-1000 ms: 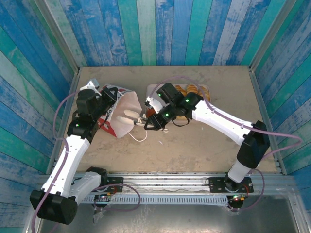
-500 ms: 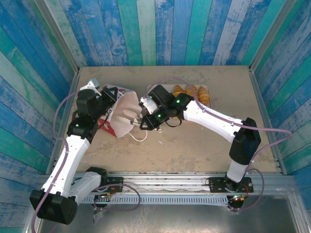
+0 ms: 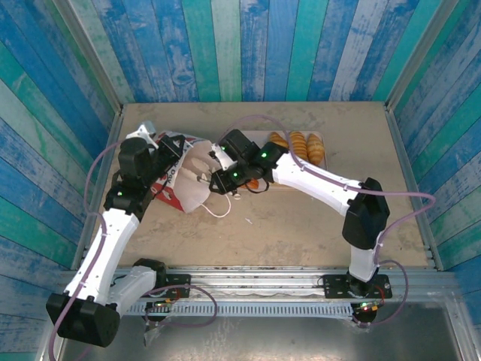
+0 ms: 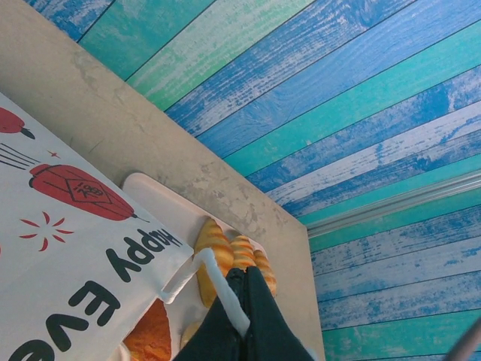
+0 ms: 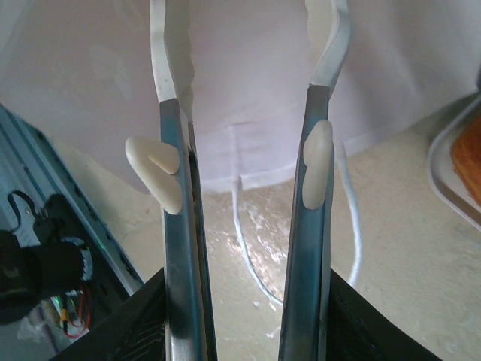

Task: Take the fake bread out of the paper bag

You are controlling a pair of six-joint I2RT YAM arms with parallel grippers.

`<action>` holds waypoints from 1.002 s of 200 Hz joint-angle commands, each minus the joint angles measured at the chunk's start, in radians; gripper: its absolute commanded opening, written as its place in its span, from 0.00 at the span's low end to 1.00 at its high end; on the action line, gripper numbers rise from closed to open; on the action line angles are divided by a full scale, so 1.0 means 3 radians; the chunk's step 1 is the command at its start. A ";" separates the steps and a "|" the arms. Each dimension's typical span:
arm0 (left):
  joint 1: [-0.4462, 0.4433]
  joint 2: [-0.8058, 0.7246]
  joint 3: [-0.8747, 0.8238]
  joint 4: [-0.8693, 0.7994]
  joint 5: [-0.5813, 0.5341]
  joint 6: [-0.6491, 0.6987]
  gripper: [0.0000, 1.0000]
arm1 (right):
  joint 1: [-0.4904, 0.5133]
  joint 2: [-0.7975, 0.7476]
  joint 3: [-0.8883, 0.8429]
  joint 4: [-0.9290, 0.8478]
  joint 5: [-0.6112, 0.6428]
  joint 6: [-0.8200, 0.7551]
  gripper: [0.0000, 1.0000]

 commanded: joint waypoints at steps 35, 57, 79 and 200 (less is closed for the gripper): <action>-0.0013 0.0025 0.0037 0.0125 0.0066 0.0028 0.00 | 0.0018 0.0291 0.0245 0.0364 0.0054 0.0386 0.47; -0.0011 0.0034 0.0033 0.0142 0.0071 0.0013 0.00 | 0.0018 0.0355 0.0269 0.0428 0.0282 0.0490 0.47; -0.0009 0.0040 0.0031 0.0144 0.0080 0.0013 0.00 | 0.0016 0.0483 0.0363 0.0486 0.0351 0.0557 0.47; -0.0009 0.0050 0.0022 0.0140 0.0127 0.0013 0.00 | 0.0045 0.1042 0.0909 0.0586 0.0580 0.0576 0.46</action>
